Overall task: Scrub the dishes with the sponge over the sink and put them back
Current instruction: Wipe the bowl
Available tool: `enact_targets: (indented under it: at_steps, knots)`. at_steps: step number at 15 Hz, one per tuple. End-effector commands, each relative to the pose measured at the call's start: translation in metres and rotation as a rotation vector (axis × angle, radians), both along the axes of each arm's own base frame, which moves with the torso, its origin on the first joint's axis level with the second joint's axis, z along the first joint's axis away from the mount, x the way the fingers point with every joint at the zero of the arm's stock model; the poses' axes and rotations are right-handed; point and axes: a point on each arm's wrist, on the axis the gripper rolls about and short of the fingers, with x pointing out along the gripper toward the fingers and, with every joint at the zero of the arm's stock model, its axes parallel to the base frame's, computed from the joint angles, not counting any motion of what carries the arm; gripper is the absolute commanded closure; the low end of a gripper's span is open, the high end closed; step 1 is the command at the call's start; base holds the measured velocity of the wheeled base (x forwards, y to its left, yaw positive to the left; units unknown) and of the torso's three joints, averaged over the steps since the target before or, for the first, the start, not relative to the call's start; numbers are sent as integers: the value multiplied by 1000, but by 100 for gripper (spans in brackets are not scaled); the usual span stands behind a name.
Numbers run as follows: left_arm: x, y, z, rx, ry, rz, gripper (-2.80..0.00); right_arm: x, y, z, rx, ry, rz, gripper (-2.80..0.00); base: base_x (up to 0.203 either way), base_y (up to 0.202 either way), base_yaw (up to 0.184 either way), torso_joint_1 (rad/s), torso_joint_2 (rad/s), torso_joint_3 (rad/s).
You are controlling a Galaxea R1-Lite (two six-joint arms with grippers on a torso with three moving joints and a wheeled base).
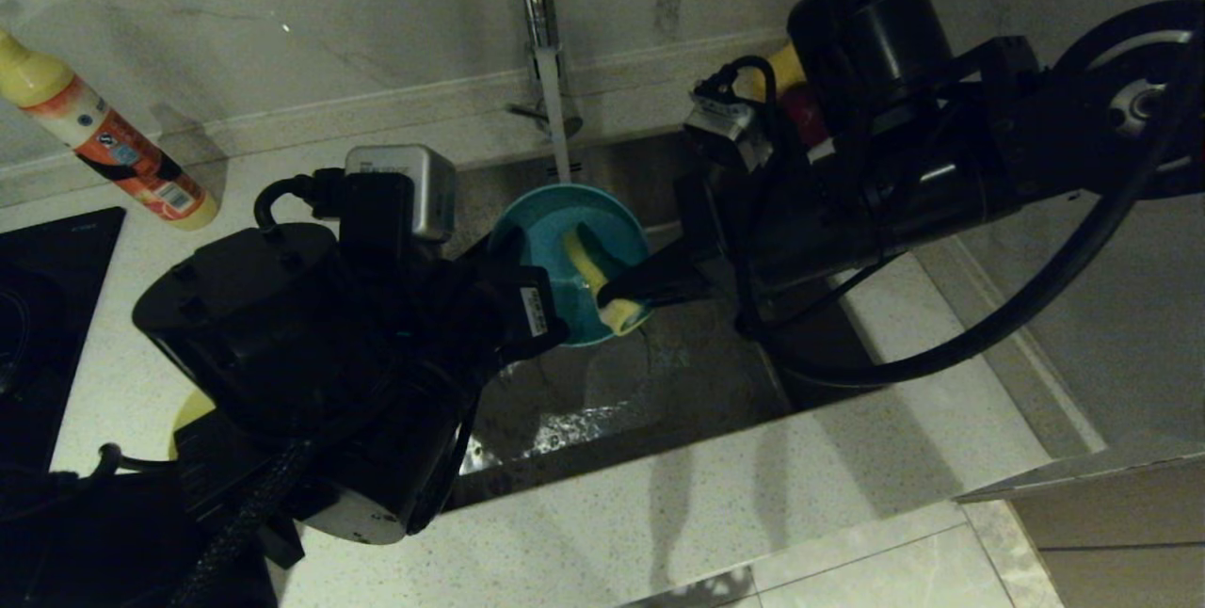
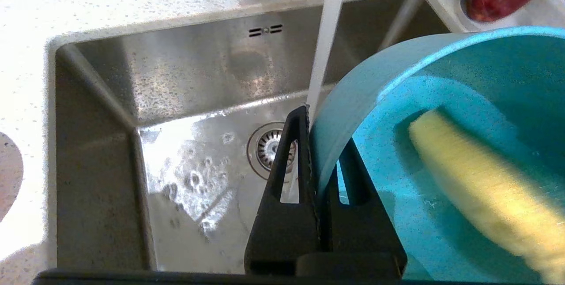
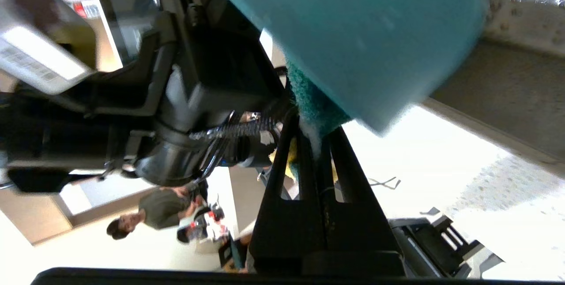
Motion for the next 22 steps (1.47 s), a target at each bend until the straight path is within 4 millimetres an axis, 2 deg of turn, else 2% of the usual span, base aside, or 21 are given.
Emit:
enact_targets:
  at_steps: [1,8,13,19,22]
  knots:
    - [1,0,1,-5,-4,4,0,3,9,-7,-10,18,16,0,0,0,0,0,0,0]
    - [3,-3,-1,-3,0,6,0,-5,18,-5,-5,10,48,0,0,0,0,0,0,0]
    - [-1,0,-9,19,21,6,0,-5,4,12,36,-39,18,0,0,0,0,0,0,0]
    - [-4,5,-12,24,26,9,0,-12,-2,24,67,-76,16,0,0,0,0,0,0,0]
    - [2,11,-8,12,14,36,0,-13,-3,12,20,-20,17,0,0,0,0,0,0,0]
